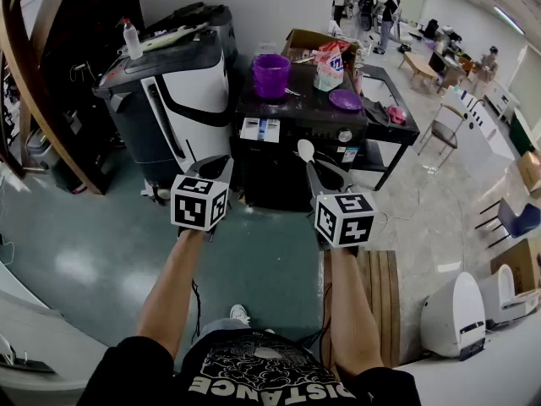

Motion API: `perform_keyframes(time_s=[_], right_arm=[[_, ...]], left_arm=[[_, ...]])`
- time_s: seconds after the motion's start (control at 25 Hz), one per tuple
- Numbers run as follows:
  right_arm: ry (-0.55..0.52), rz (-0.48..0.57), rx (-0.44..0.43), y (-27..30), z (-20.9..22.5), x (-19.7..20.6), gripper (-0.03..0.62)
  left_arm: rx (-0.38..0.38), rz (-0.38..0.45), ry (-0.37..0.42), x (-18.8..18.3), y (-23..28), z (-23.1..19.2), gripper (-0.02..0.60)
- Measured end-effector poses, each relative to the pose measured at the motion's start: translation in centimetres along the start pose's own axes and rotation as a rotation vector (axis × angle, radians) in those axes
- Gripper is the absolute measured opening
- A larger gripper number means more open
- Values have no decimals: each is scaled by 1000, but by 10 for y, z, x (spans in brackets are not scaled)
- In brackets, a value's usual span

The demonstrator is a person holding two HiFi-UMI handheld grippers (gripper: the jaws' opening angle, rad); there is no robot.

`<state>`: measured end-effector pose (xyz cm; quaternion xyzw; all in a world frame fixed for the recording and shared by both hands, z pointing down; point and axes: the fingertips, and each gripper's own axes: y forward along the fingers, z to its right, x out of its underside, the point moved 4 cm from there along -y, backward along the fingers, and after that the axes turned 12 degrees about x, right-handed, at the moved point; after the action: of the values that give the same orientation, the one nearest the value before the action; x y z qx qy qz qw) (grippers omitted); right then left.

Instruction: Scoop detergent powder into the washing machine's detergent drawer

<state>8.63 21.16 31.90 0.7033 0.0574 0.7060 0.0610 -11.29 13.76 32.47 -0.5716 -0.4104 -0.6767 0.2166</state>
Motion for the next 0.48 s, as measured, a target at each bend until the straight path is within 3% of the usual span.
perform_keyframes(time_s=[0.48], right_arm=[[-2,-29,-10,29,13,7,37]], left_arm=[[17,6,30,-3,33,-9,0]])
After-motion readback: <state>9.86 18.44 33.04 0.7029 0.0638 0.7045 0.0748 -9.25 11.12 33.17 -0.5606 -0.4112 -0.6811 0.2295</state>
